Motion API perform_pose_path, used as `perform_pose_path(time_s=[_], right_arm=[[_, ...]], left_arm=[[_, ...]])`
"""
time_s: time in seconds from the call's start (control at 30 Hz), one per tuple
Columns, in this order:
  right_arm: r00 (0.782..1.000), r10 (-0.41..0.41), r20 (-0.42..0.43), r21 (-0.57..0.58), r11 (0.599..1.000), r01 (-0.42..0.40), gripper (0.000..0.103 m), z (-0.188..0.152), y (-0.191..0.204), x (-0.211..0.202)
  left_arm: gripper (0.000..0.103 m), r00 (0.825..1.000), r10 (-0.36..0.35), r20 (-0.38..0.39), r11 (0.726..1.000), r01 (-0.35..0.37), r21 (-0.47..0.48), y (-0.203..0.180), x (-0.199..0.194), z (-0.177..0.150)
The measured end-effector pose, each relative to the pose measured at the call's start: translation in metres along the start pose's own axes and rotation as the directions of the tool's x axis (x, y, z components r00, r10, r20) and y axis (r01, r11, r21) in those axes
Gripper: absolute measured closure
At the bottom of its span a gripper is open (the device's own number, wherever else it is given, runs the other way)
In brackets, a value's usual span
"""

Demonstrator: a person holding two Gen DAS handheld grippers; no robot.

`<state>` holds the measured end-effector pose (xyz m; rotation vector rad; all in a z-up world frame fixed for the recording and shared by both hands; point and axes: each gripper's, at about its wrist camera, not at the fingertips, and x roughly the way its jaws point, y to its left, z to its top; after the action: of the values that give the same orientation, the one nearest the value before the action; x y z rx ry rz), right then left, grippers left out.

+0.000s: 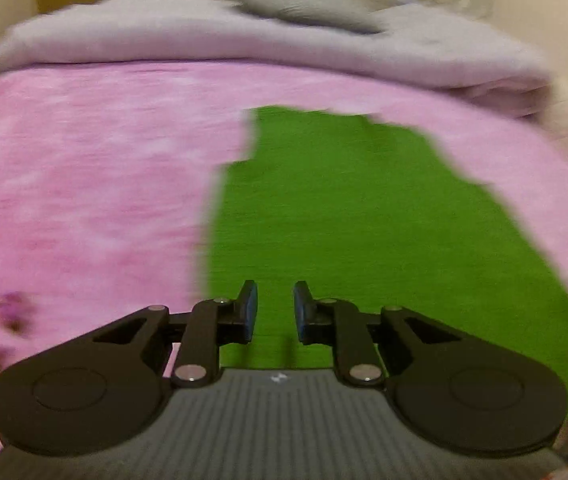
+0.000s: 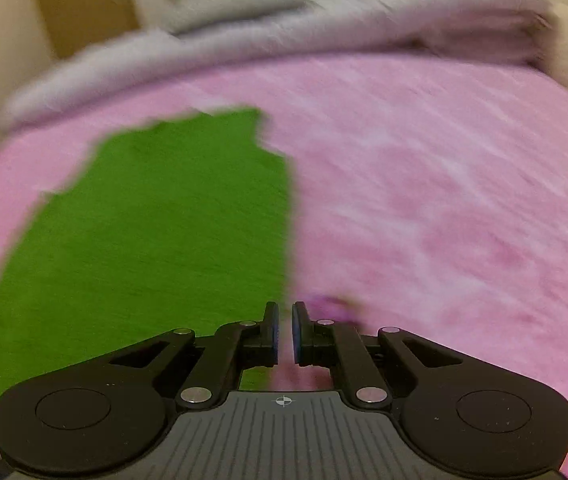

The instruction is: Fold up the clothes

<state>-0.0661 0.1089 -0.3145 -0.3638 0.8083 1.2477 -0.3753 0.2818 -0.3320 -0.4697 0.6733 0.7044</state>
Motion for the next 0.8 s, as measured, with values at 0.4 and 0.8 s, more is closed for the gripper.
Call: perform_pose_path(time_s=[0.4, 0.8], right_arm=[[0.981, -0.092, -0.171, -0.162, 0.985, 0.064, 0.096, -0.102, 0.024, -0.028], [1.0, -0.012, 0.013, -0.052, 0.999, 0.013, 0.096, -0.076, 0.032, -0.058]], left_arm=[[0.087, 0.992, -0.07, -0.106, 0.977, 0.09, 0.192, -0.067, -0.005, -0.085], [0.085, 0.986, 0.135, -0.094, 0.986, -0.125, 0.108, -0.048, -0.034, -0.085]])
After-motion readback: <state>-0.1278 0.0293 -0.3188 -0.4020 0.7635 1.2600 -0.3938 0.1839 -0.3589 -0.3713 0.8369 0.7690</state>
